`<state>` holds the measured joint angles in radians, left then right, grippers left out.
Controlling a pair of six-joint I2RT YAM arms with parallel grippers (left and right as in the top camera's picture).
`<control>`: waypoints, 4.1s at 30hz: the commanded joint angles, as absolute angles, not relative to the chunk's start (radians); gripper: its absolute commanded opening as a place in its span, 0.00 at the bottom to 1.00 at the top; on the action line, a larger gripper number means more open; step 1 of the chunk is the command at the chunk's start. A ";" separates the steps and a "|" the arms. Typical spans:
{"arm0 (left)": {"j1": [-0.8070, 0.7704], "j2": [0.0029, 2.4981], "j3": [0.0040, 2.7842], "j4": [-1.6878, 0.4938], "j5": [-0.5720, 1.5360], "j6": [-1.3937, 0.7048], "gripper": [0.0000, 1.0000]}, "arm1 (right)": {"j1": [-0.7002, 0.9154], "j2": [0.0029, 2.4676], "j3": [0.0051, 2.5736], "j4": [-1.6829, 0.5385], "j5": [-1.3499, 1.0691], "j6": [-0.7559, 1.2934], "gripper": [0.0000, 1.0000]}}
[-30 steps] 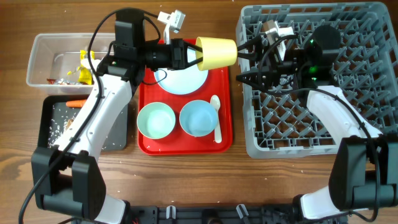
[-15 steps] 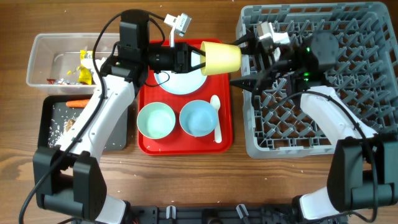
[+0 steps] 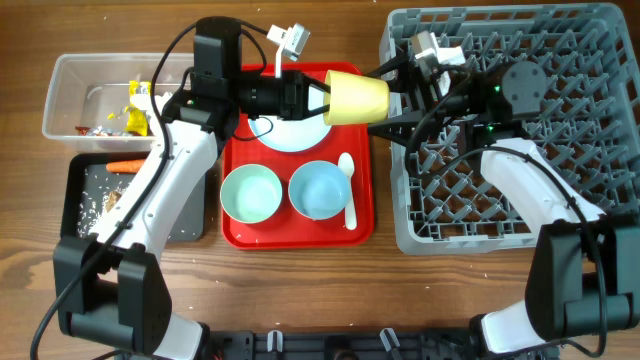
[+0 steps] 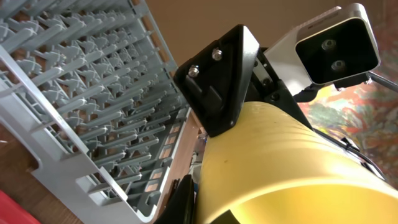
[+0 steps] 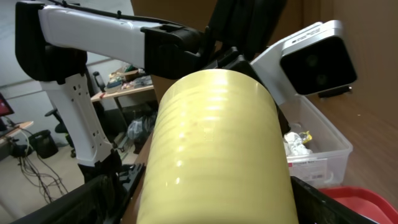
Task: Sort waste into correct bins and load items into the dishwasher rack
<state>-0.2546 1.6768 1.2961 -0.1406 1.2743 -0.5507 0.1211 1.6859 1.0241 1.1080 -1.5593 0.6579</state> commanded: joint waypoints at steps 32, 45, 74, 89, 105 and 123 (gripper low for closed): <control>-0.257 1.689 1.300 -0.180 1.259 -0.527 0.05 | 0.208 1.698 1.042 1.136 -1.595 0.604 0.63; -0.248 1.689 1.300 -0.180 1.191 -0.528 0.20 | 0.210 1.698 1.042 1.216 -1.595 0.667 0.42; -0.170 1.689 1.300 -0.199 1.079 -0.528 0.09 | 0.130 1.698 1.044 1.244 -1.594 0.801 0.33; -0.152 1.689 1.300 -0.316 0.817 -0.527 0.04 | 0.051 1.699 1.040 1.074 -1.571 0.886 0.36; -0.152 1.675 1.300 -0.669 0.351 -0.447 0.04 | 0.032 1.698 1.039 0.506 -1.562 0.574 0.54; -0.358 1.286 1.304 -1.108 -0.139 -0.536 0.08 | -0.068 1.682 1.072 0.342 -1.293 0.765 0.50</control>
